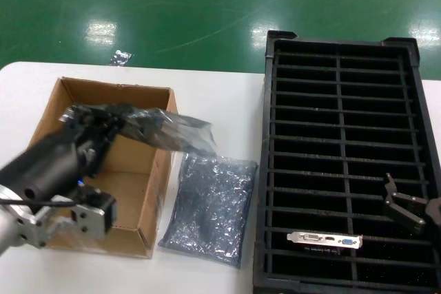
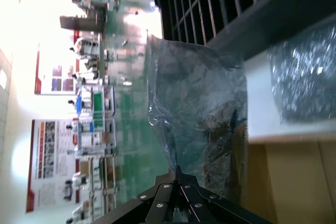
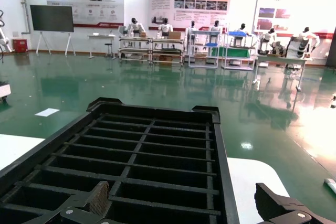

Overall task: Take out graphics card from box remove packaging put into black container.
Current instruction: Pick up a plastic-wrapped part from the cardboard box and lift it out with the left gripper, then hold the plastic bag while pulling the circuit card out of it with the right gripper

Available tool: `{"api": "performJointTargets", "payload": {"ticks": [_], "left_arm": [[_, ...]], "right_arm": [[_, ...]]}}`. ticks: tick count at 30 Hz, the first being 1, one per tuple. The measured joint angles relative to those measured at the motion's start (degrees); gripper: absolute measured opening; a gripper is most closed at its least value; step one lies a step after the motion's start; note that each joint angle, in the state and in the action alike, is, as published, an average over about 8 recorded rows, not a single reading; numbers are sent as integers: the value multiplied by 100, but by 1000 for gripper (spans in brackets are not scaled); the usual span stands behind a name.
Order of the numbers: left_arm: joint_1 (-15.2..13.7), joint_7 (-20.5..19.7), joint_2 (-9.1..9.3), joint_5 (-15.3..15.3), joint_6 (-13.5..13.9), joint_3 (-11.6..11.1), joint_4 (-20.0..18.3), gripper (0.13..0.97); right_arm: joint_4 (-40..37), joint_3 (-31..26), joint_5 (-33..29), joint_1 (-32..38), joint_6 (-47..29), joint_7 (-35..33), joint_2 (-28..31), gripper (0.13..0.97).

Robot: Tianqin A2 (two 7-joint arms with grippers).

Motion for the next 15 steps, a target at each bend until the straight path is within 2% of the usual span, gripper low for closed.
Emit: {"api": "performJointTargets", "payload": {"ticks": [5, 15], "left_arm": [[37, 55, 4, -107, -44, 113, -12, 139], [40, 62, 3, -120, -51, 124, -10, 139]], "right_arm": [[0, 1, 0, 0, -2, 0, -2, 966], [70, -1, 142, 189, -377, -67, -430, 966]]}}
